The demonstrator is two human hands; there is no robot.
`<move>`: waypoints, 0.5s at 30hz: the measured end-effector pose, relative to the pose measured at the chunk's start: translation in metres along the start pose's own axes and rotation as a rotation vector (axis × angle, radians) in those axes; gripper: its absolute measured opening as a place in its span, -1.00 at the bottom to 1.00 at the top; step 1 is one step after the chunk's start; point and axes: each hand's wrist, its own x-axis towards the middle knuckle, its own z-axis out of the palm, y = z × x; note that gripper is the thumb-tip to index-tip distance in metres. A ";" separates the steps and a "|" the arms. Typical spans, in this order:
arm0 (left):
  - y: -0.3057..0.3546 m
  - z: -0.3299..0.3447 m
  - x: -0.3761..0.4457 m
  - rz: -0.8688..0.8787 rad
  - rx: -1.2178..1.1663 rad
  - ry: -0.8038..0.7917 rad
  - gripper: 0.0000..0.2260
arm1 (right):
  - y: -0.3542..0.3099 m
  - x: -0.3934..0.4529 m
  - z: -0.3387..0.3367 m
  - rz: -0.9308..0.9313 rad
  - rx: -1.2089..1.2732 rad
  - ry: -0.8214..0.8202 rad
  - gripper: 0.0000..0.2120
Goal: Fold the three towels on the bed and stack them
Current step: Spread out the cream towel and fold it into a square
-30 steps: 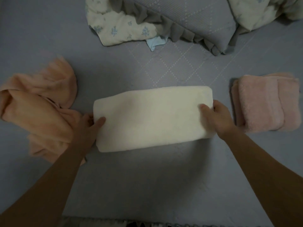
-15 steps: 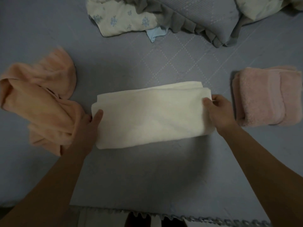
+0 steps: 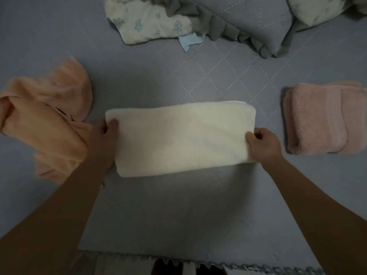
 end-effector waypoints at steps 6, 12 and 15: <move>0.004 0.009 0.017 -0.055 0.220 -0.030 -0.61 | 0.010 -0.021 -0.010 -0.011 0.125 0.185 -0.97; 0.016 0.020 -0.013 0.471 0.536 0.195 -0.53 | -0.046 -0.062 0.020 -0.641 -0.240 0.232 -0.47; 0.018 0.062 -0.041 0.775 0.723 -0.069 -0.48 | -0.082 -0.096 0.086 -0.988 -0.443 -0.071 -0.40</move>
